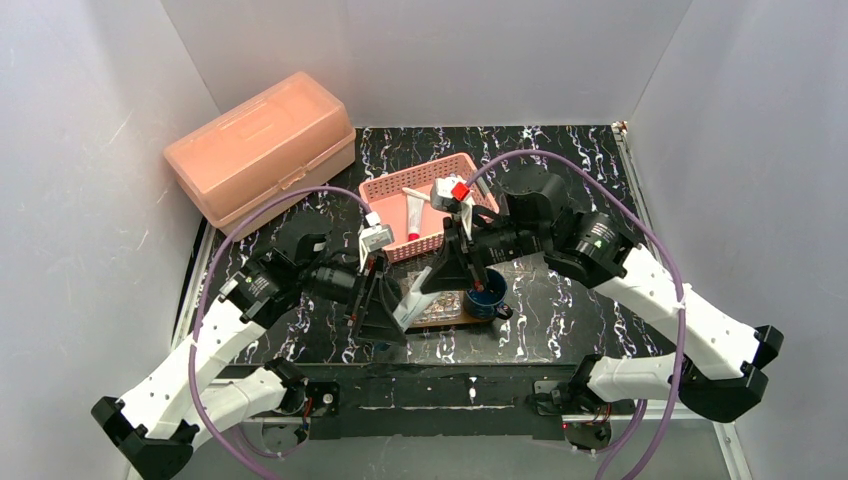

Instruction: Prepare toiletry sets of a toothbrush and toothpaste on the tray

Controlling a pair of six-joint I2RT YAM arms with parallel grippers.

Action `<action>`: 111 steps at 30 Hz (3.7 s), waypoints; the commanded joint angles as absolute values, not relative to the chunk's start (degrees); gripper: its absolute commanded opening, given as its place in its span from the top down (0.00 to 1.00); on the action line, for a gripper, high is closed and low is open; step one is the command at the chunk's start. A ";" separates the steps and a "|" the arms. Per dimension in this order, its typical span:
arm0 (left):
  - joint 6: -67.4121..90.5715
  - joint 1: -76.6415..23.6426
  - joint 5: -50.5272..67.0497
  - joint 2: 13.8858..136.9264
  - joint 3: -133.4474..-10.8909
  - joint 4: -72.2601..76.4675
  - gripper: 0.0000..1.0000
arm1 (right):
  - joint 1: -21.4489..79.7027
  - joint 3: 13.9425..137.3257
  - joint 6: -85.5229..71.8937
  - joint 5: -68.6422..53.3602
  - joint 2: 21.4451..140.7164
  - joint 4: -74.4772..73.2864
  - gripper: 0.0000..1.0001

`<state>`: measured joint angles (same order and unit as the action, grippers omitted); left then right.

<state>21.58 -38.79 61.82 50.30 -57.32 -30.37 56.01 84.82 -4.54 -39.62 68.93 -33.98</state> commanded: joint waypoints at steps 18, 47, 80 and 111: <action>14.75 -38.76 5.49 42.68 -60.50 -41.53 0.02 | 56.14 91.95 -6.58 -11.21 73.12 -49.88 0.99; 13.53 -38.76 -7.36 38.85 -50.29 -35.75 0.02 | 72.92 108.30 -17.75 36.07 91.17 -62.88 0.99; 13.62 -38.76 -6.42 38.67 -50.36 -35.86 0.02 | 69.15 91.86 -19.38 30.18 91.59 -46.77 0.99; 13.62 -38.75 -6.08 39.01 -50.45 -35.86 0.02 | 67.51 85.87 -21.89 26.45 92.02 -42.10 0.82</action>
